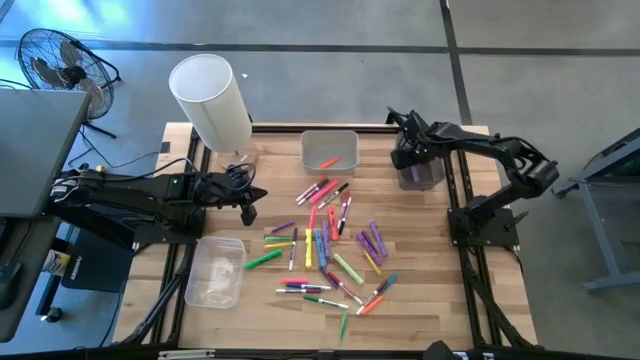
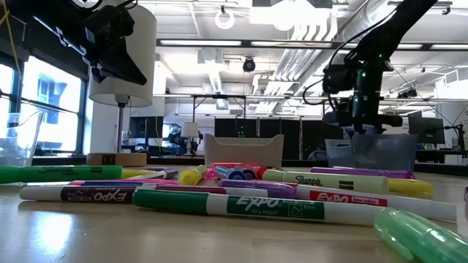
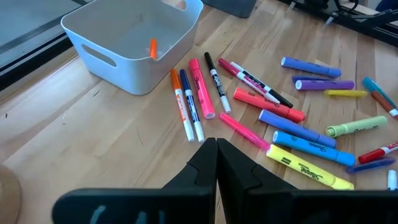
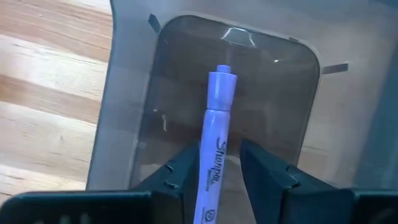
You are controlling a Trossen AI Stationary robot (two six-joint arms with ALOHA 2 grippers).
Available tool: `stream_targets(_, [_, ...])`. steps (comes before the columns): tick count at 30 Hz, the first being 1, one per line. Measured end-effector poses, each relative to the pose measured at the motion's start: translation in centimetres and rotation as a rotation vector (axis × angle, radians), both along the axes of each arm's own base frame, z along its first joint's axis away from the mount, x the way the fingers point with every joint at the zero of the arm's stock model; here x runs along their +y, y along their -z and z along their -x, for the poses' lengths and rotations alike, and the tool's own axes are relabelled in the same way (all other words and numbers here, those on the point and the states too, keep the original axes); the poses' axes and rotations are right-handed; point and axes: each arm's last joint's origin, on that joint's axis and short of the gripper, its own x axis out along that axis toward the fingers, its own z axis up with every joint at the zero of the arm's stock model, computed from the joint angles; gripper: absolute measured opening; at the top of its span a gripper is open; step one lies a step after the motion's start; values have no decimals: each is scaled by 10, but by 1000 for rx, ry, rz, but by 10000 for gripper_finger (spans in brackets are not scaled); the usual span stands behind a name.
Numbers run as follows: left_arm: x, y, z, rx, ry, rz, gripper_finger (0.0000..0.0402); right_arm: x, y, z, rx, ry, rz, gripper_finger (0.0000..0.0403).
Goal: Pick & Place Markers
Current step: Put the light blue highlighter pen into the black bin, then put the blue marker pen into the transparent bin
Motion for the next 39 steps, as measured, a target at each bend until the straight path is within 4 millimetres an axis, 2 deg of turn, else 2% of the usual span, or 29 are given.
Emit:
stream_targets(5, [0, 0, 0, 2, -3, -3, 1, 4, -8, 3, -6, 4, 8, 110])
stream_targets(8, [0, 0, 0, 10, 5, -23, 8, 11, -21, 9, -12, 8, 31, 110])
stream_targets(15, [0, 0, 0, 31, 30, -73, 84, 47, -68, 29, -115, 75, 143, 109])
stream_targets(19, [0, 1, -1, 34, 29, -73, 117, 77, -94, 33, -265, 42, 227, 76])
stream_targets(23, [0, -4, -1, 26, 31, -70, 123, 109, -112, 32, -402, -59, 292, 14])
stream_targets(27, [0, -20, -8, 18, 43, -93, 124, 136, -117, 25, -458, -151, 316, 15])
stream_targets(31, [0, -34, -20, 90, 47, -93, 124, 158, -115, 10, -445, -295, 334, 3])
stream_targets(33, [0, -41, -31, 135, 50, -92, 124, 169, -113, 3, -436, -354, 353, 4])
stream_targets(36, [0, -41, -48, 260, 56, -84, 124, 183, -109, -7, -428, -406, 373, 5])
stream_targets(39, [0, -48, -67, 296, 47, -54, 124, 195, -104, -13, -407, -468, 350, 1])
